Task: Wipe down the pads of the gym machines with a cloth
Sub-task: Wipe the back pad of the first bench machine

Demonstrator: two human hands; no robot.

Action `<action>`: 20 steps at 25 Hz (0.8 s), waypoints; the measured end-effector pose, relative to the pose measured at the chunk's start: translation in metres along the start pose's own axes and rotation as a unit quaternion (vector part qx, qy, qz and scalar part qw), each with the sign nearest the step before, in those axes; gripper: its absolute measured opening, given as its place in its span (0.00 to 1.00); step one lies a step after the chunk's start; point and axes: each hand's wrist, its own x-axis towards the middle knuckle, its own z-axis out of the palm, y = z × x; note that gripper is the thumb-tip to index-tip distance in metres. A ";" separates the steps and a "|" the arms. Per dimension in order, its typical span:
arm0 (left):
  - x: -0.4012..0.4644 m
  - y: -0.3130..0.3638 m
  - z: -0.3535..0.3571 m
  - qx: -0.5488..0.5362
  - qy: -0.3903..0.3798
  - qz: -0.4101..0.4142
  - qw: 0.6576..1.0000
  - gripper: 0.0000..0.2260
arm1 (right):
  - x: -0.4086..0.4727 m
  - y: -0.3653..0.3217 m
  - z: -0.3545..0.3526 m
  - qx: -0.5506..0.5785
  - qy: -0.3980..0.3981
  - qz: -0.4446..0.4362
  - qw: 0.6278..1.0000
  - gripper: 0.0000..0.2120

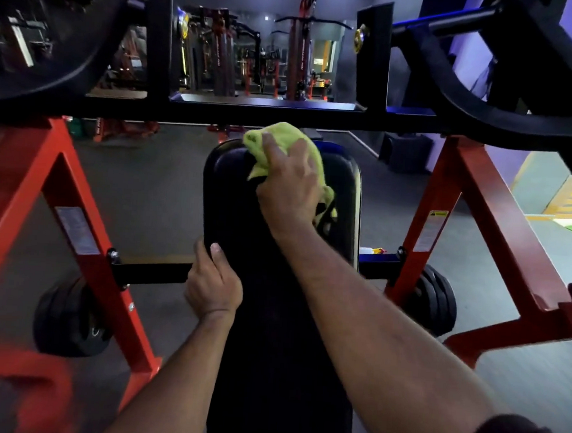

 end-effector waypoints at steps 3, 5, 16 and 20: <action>0.009 -0.009 -0.003 0.014 -0.064 -0.048 0.997 0.19 | -0.062 -0.031 0.018 0.011 -0.110 -0.171 0.979 0.27; 0.011 -0.014 -0.004 -0.009 -0.100 -0.097 0.990 0.16 | -0.094 -0.025 0.019 0.020 -0.148 -0.197 0.969 0.28; -0.100 -0.087 -0.013 -0.085 -0.072 -0.086 0.990 0.35 | -0.064 0.075 -0.021 0.041 -0.027 0.123 0.991 0.35; -0.100 -0.104 -0.002 -0.064 -0.040 -0.094 0.993 0.35 | -0.107 0.003 0.021 0.020 -0.089 -0.106 0.990 0.30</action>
